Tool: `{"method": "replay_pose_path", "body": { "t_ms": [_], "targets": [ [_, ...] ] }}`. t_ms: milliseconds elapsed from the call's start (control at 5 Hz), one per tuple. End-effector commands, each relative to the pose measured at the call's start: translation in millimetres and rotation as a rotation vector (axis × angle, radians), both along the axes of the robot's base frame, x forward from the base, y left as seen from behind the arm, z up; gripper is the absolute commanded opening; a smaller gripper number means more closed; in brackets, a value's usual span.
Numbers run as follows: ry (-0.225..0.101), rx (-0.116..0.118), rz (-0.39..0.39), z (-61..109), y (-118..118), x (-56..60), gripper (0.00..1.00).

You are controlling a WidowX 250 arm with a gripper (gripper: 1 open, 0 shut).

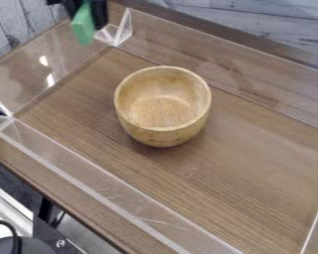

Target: Remove the green block from inside the brown bowl and put it on the table

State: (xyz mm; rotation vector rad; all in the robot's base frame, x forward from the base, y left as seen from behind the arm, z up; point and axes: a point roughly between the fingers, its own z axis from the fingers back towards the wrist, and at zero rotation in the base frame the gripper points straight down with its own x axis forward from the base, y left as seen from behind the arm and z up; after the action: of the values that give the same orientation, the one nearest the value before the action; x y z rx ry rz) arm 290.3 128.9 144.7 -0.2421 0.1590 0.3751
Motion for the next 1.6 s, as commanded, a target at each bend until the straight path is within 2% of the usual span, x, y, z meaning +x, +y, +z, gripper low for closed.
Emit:
{"method": "replay_pose_path", "body": {
  "t_ms": [0,400,800,1200,1400],
  "targets": [
    [-0.058,0.013,-0.045,23.3,-37.1,4.7,0.0],
    [-0.042,0.071,0.06,-14.8,-5.9,-0.8,0.0],
    [-0.028,0.065,0.228,-38.8,51.8,-6.7,0.0],
    [0.015,0.047,0.157,-24.3,58.4,0.5,0.0],
    [0.029,0.06,0.142,-8.8,24.9,-5.1,0.0]
  ]
}}
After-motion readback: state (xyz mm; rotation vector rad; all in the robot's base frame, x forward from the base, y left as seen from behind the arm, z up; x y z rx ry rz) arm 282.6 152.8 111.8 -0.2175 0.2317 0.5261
